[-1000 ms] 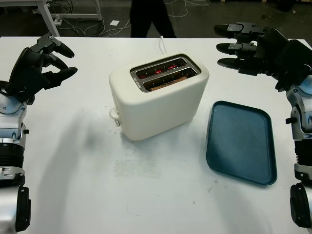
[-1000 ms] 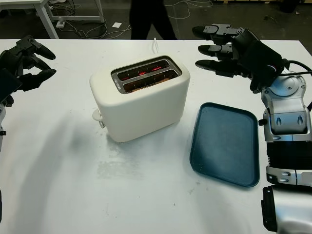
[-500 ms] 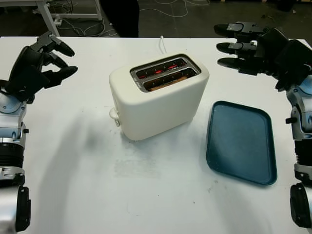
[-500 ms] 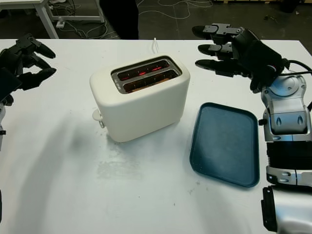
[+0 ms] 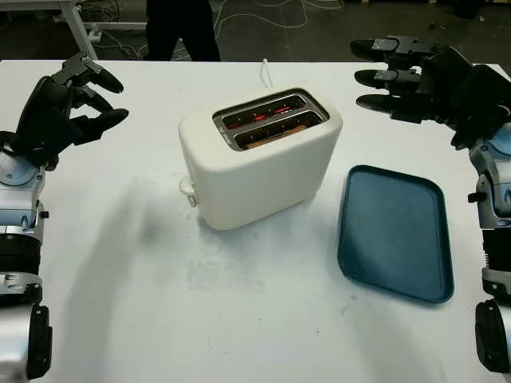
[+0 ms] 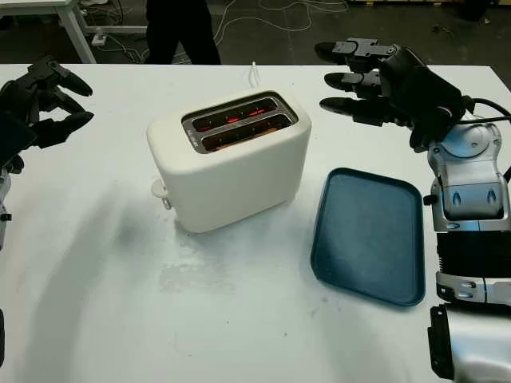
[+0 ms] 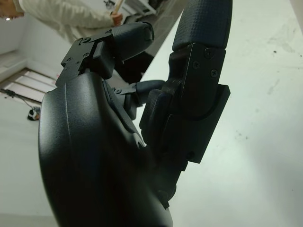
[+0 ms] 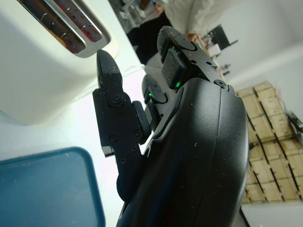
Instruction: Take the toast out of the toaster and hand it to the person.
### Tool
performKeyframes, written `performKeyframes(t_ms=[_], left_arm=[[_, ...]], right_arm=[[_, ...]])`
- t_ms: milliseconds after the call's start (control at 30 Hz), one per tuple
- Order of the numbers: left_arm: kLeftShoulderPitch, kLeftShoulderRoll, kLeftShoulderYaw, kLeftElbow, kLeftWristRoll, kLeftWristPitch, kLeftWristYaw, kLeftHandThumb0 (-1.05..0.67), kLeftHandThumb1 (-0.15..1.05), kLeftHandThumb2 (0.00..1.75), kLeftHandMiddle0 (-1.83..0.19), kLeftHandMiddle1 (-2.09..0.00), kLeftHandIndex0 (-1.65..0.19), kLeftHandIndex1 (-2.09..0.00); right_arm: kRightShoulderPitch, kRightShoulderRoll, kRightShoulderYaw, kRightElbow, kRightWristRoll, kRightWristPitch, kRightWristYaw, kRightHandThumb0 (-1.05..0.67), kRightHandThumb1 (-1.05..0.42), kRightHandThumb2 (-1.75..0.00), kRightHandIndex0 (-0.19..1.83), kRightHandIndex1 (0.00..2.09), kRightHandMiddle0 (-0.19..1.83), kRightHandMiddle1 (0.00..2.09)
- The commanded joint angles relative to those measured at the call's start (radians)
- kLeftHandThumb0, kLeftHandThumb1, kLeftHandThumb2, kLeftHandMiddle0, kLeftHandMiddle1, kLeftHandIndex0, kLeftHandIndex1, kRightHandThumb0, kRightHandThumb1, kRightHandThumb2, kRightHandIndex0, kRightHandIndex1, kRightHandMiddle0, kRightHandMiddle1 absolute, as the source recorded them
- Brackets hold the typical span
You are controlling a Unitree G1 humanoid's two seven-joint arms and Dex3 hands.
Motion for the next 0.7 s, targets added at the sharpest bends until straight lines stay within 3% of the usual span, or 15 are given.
performKeyframes(t_ms=[0, 667], left_arm=[[-0.002, 0.002, 0.006, -0.009, -0.007, 0.01, 0.006, -1.05, 0.92, 0.2, -0.26, -1.61, -0.18, -1.56], [-0.006, 0.0, 0.007, 0.002, -0.017, -0.002, -0.001, -1.05, 0.92, 0.18, -0.28, -1.6, -0.21, -1.54]], right_arm=[[-0.004, 0.002, 0.0, -0.007, 0.001, -0.008, -0.01, -0.23, -0.92, -0.06, 0.52, 0.01, 0.49, 0.0], [-0.007, 0.006, -0.004, -0.003, 0.012, -0.001, -0.006, -0.21, -0.92, -0.07, 0.51, 0.0, 0.48, 0.0]])
